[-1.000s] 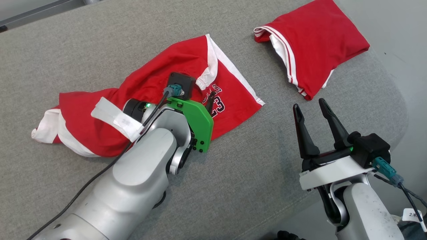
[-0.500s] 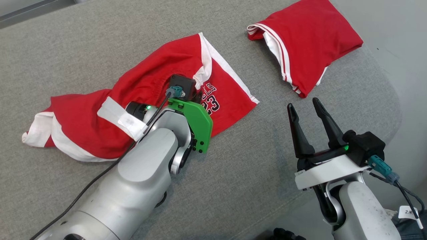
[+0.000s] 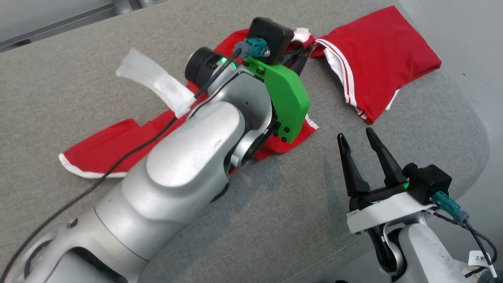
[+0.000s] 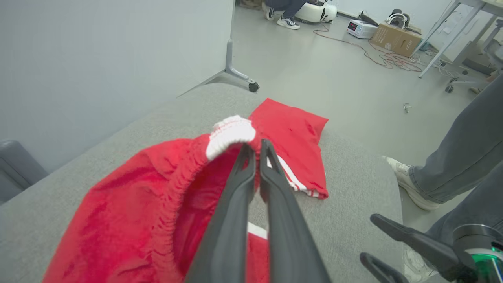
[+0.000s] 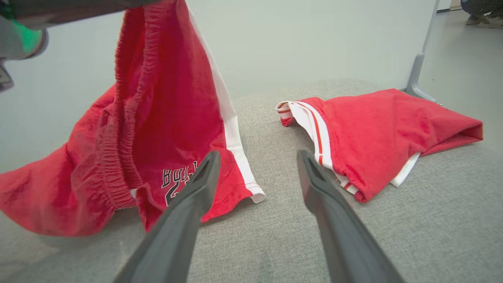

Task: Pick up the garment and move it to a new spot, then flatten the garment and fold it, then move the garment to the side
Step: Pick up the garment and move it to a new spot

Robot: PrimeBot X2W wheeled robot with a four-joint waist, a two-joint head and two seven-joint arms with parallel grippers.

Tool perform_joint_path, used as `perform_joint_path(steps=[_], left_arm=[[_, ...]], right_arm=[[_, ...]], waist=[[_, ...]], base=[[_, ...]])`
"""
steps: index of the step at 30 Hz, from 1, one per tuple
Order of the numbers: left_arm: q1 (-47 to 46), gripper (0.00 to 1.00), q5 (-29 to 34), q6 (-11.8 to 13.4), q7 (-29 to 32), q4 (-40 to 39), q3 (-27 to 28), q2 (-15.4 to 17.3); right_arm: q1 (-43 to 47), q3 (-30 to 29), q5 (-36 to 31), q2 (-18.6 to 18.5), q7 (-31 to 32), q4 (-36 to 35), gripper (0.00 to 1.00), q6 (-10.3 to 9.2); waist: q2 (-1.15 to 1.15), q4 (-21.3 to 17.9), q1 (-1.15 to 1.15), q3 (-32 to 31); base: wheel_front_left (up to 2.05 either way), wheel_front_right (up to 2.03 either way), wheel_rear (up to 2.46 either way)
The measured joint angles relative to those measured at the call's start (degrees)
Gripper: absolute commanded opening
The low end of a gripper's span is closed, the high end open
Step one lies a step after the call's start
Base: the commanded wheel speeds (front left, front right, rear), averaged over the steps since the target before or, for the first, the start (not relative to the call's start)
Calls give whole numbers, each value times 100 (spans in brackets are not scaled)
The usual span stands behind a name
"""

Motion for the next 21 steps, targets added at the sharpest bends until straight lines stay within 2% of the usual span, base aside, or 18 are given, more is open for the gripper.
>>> perform_joint_path(steps=[2, 5, 7, 9, 13, 16, 19, 21], left_arm=[[-193, 0, -22, -15, 341, -332, 8, 162], [-298, 0, -162, -32, 1039, -896, -2, 588], [-282, 0, -368, -11, 1573, -1346, 10, 979], [-159, 0, -568, 125, 2054, -1896, 120, 1435], [317, 0, -860, 552, 2782, -3111, 363, 2584], [820, 0, -979, 895, 3081, -4019, 563, 3521], [1533, 0, -1225, 1308, 3038, -4798, 818, 4156], [2115, 0, -1407, 1592, 2794, -5186, 967, 4431]], right_arm=[[9, -26, 10, 0, 0, 3, 100, 0], [48, -70, 32, 0, 0, 9, 100, 0], [60, -105, 35, -1, 0, 9, 100, 0], [74, -144, 34, 0, 0, 13, 100, 0], [98, -286, 34, 1, 0, 4, 100, 0], [143, -357, 12, -1, -1, -14, 100, 0], [154, -387, -47, -1, -1, -12, 100, 0], [155, -397, -74, 1, -1, -9, 100, 0]], waist=[[0, 67, 0, -39], [0, 169, 0, -98], [0, 238, 0, -133], [0, 305, 0, -168], [0, 427, 0, -238], [0, 522, 0, -282], [0, 631, 0, -311], [0, 705, 0, -325]], base=[[0, 0, 0], [0, 0, 0], [0, 0, 0], [0, 0, 0], [0, 0, 0], [0, 0, 0], [0, 0, 0], [0, 0, 0]])
